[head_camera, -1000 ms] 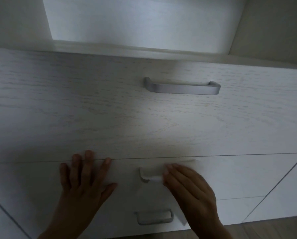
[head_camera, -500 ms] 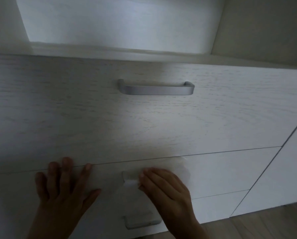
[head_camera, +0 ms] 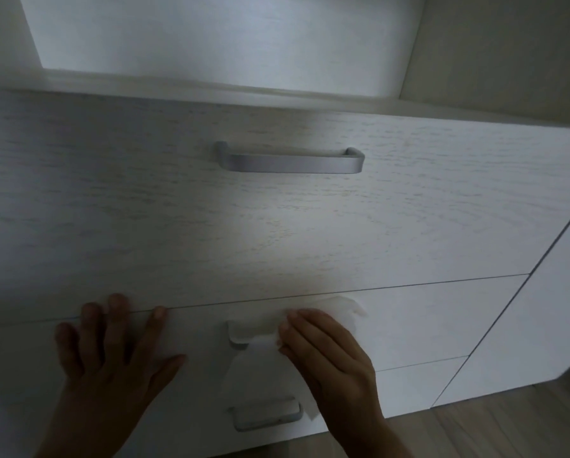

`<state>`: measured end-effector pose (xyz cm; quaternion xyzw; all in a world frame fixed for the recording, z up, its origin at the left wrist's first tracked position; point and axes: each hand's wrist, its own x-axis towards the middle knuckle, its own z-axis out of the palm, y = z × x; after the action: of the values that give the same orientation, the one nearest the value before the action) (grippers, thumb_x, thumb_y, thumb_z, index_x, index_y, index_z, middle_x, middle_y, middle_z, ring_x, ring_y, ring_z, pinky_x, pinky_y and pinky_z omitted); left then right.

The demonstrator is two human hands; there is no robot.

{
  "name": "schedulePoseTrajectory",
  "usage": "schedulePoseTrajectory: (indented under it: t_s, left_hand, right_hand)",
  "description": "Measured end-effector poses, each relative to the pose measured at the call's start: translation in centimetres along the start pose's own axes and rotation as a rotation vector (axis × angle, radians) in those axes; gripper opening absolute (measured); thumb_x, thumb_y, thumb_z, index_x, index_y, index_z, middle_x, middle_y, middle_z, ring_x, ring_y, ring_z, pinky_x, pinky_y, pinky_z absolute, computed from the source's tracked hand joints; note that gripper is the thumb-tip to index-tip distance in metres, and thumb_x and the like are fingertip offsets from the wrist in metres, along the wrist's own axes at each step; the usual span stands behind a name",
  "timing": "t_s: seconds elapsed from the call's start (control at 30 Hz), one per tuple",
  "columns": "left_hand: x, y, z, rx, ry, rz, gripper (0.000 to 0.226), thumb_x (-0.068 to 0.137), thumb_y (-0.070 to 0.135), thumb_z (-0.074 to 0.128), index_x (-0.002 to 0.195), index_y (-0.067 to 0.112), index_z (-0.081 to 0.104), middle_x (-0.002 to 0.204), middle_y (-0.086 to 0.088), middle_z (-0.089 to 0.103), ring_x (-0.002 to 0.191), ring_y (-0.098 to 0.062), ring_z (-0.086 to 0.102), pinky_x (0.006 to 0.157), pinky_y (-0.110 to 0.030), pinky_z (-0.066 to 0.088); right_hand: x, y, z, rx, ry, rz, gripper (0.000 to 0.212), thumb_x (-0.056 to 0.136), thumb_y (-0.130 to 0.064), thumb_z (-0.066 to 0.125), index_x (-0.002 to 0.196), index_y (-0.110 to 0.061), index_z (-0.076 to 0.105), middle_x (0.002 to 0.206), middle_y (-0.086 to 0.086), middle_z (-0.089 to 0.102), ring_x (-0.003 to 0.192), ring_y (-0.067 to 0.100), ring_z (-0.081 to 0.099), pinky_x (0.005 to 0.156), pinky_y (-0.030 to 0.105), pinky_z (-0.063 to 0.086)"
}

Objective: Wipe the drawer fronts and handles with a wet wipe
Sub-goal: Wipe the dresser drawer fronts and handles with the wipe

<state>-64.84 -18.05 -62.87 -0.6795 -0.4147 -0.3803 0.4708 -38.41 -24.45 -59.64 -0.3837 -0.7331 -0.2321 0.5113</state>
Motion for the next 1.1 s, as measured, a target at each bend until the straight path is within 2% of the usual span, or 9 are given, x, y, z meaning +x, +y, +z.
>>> schedulePoseTrajectory:
  t_s: [0.13, 0.3, 0.47, 0.63, 0.73, 0.83, 1.0, 1.1]
  left_hand:
    - [-0.1, 0.0, 0.0, 0.010, -0.006, 0.004, 0.069, 0.103, 0.051, 0.034, 0.157, 0.010, 0.020, 0.162, -0.025, 0.009, 0.150, -0.040, 0.005, 0.118, -0.057, 0.011]
    - [-0.1, -0.1, -0.2, -0.017, -0.029, 0.000, 0.070, 0.103, 0.051, 0.034, 0.158, 0.011, 0.018, 0.162, -0.024, 0.006, 0.150, -0.041, 0.004, 0.118, -0.058, 0.008]
    - [0.0, 0.0, -0.4, -0.025, -0.028, -0.002, 0.069, 0.103, 0.050, 0.034, 0.158, 0.011, 0.017, 0.163, -0.024, 0.003, 0.137, -0.048, 0.021, 0.119, -0.057, 0.007]
    - [0.1, -0.1, -0.5, -0.033, -0.042, -0.017, 0.069, 0.104, 0.051, 0.033, 0.158, 0.012, 0.014, 0.163, -0.022, 0.001, 0.149, -0.044, 0.007, 0.119, -0.057, 0.006]
    - [0.2, -0.1, -0.7, -0.053, -0.060, -0.012, 0.068, 0.105, 0.050, 0.031, 0.159, 0.013, 0.012, 0.163, -0.021, -0.001, 0.140, -0.048, 0.017, 0.119, -0.056, 0.005]
    - [0.3, 0.0, -0.9, -0.073, -0.068, -0.020, 0.068, 0.105, 0.050, 0.031, 0.159, 0.015, 0.011, 0.164, -0.019, -0.002, 0.137, -0.046, 0.019, 0.119, -0.056, 0.006]
    - [0.2, -0.1, -0.9, -0.051, -0.075, -0.016, 0.069, 0.104, 0.050, 0.033, 0.159, 0.014, 0.010, 0.163, -0.021, 0.000, 0.136, -0.047, 0.020, 0.119, -0.057, 0.008]
    - [0.3, 0.0, -0.9, -0.060, -0.087, -0.031, 0.069, 0.105, 0.051, 0.031, 0.159, 0.015, 0.008, 0.160, -0.025, 0.009, 0.136, -0.046, 0.019, 0.119, -0.056, 0.007]
  right_hand:
    - [-0.3, -0.3, 0.0, 0.010, 0.033, 0.020, 0.022, 0.094, -0.014, 0.064, 0.114, -0.005, 0.065, 0.117, 0.006, 0.067, 0.118, 0.019, 0.059, 0.094, 0.035, 0.052]
    - [1.5, -2.0, 1.8, 0.039, -0.015, -0.086, 0.017, 0.088, -0.010, 0.072, 0.105, -0.004, 0.074, 0.112, 0.007, 0.070, 0.112, 0.018, 0.063, 0.095, 0.035, 0.050]
    - [0.8, -1.0, 0.6, -0.014, 0.005, -0.058, 0.016, 0.088, -0.014, 0.073, 0.103, -0.006, 0.074, 0.111, 0.005, 0.070, 0.109, 0.018, 0.064, 0.092, 0.036, 0.052]
    - [0.9, -1.8, 1.4, -0.023, 0.020, -0.061, 0.016, 0.089, -0.014, 0.072, 0.102, -0.006, 0.075, 0.110, 0.006, 0.071, 0.108, 0.017, 0.065, 0.094, 0.036, 0.051]
    - [1.7, -3.0, 3.2, 0.026, -0.008, -0.103, 0.018, 0.088, -0.013, 0.072, 0.105, -0.005, 0.074, 0.111, 0.007, 0.071, 0.108, 0.018, 0.065, 0.094, 0.034, 0.051]
    - [1.6, -3.0, 3.2, 0.029, -0.040, -0.114, 0.019, 0.090, -0.014, 0.070, 0.107, -0.006, 0.073, 0.113, 0.007, 0.070, 0.109, 0.017, 0.064, 0.094, 0.033, 0.051]
    - [0.7, -0.9, 0.2, -0.049, -0.015, -0.044, 0.016, 0.094, -0.016, 0.066, 0.102, -0.005, 0.074, 0.109, 0.006, 0.071, 0.106, 0.017, 0.065, 0.094, 0.033, 0.050]
    - [0.8, -1.3, 0.6, -0.060, 0.009, -0.047, 0.016, 0.093, -0.015, 0.066, 0.101, -0.004, 0.074, 0.109, 0.007, 0.071, 0.107, 0.016, 0.065, 0.097, 0.032, 0.049]
